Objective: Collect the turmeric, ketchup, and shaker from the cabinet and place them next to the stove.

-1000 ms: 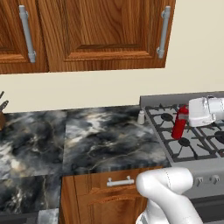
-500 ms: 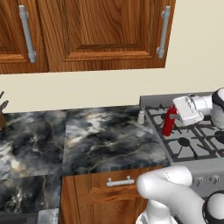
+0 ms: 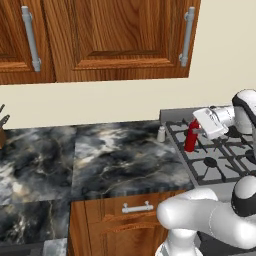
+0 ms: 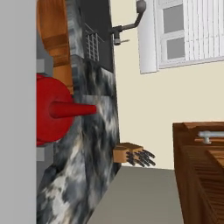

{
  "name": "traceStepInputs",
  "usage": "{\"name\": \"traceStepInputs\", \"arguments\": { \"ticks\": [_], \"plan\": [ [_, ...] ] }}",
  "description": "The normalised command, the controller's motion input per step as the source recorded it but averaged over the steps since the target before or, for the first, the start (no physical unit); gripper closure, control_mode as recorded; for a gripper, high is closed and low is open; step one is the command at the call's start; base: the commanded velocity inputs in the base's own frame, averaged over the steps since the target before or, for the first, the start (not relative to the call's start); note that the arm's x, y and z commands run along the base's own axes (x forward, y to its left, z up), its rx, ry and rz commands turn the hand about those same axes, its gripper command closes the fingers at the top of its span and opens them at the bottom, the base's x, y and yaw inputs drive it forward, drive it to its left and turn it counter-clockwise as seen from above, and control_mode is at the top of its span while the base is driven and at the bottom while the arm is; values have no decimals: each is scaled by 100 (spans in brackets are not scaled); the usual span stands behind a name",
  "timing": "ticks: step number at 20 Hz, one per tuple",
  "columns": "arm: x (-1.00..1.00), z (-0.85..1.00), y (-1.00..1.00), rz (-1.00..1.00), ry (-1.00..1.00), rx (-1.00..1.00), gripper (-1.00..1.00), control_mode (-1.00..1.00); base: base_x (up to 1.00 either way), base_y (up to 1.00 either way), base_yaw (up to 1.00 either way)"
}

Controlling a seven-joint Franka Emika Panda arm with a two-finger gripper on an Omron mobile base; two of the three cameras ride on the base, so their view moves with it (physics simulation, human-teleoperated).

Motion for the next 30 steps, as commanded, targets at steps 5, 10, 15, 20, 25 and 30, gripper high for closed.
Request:
{"name": "traceStepInputs", "arguments": {
  "ticks": [5,10,15,20,25,30],
  "plan": [
    [30,-31,2,0,0,0,100,-100,0,0,0],
    [28,-37,11,0,0,0,100,-100,0,0,0],
    [30,-25,12,-2,0,0,100,-100,0,0,0],
    [36,-26,6,-1,0,0,100,-100,0,0,0],
    [39,-33,3,-1,0,0,100,-100,0,0,0],
    [38,-28,0,-1,0,0,100,-100,0,0,0]
  ]
}}
